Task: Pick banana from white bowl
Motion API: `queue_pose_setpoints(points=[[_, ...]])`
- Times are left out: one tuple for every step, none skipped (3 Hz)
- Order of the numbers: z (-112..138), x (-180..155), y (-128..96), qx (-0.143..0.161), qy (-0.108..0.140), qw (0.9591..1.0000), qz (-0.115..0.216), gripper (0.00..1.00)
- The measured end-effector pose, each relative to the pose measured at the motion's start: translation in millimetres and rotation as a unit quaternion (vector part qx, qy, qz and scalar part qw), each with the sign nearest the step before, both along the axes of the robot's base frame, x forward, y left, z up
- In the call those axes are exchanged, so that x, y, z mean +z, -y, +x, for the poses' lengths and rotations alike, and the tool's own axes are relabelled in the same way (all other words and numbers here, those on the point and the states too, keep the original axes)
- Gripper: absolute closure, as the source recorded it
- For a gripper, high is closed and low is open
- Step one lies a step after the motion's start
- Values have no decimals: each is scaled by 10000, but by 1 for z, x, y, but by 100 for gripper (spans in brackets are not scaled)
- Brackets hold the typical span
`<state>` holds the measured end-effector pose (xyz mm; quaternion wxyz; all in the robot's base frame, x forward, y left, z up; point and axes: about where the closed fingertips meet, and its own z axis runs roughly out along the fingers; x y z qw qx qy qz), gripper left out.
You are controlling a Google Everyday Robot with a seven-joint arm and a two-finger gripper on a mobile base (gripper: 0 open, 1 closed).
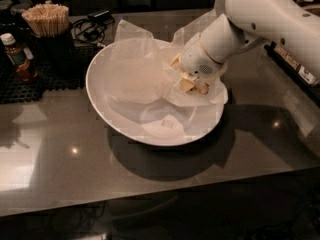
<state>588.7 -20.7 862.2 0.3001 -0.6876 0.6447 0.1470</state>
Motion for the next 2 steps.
queue_pose_setpoints(points=[[0, 0, 0, 0, 0, 10000, 0, 12], [0, 0, 0, 1, 0, 10000, 0, 0]])
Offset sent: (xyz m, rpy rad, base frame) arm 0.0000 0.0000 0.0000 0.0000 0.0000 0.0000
